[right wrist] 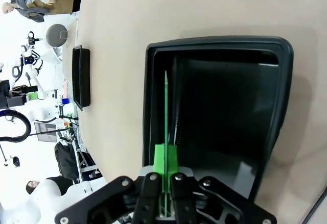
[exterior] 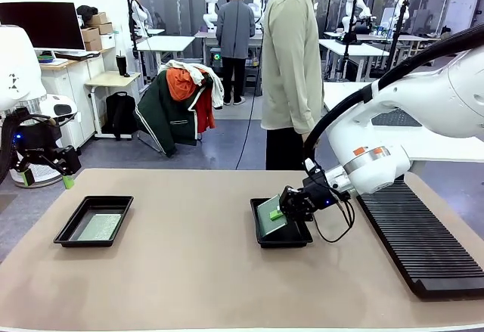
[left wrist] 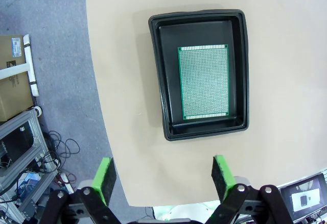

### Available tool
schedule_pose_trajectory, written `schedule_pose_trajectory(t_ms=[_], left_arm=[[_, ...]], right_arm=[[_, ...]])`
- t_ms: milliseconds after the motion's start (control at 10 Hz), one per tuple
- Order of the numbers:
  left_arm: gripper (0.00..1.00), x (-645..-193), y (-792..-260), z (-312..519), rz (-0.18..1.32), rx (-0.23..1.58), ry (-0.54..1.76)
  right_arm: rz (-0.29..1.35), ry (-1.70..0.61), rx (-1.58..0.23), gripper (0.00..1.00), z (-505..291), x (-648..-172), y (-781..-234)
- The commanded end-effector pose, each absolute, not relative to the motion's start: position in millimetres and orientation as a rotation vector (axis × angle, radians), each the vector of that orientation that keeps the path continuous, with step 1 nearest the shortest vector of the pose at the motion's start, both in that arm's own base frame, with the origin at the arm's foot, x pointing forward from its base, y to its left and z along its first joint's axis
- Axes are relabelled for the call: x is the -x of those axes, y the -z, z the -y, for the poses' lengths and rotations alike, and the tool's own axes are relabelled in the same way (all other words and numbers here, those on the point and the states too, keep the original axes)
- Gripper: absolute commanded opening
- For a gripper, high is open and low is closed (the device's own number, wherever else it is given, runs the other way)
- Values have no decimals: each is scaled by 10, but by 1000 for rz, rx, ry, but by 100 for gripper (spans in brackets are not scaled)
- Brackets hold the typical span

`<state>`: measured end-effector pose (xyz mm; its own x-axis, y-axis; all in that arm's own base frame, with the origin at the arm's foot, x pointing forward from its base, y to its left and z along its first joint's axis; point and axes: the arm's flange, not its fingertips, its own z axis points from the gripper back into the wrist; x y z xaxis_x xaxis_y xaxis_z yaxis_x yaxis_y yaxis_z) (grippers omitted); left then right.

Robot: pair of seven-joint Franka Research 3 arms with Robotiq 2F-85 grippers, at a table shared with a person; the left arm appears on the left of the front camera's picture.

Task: Inspect and transfer BCBs to ESD trays.
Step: Pick up the Blank PCB from the PCB Rack and place it in the right ESD tray.

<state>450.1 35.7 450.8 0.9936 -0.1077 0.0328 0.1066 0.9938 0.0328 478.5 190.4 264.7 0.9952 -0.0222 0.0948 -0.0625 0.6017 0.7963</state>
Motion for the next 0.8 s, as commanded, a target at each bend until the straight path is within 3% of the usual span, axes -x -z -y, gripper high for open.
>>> schedule_pose_trajectory(t_ms=[0,500,700], left_arm=[[100,-4498,-4487,-372,42,-25,112],[100,-4498,-4487,-372,42,-25,112],[100,-4498,-4487,-372,42,-25,112]], right_arm=[[71,10,-877,3,-1999,-4829,-2649],[89,-15,-918,3,-1910,-4781,-2634],[60,-1,-857,3,-1963,-4796,-2689]])
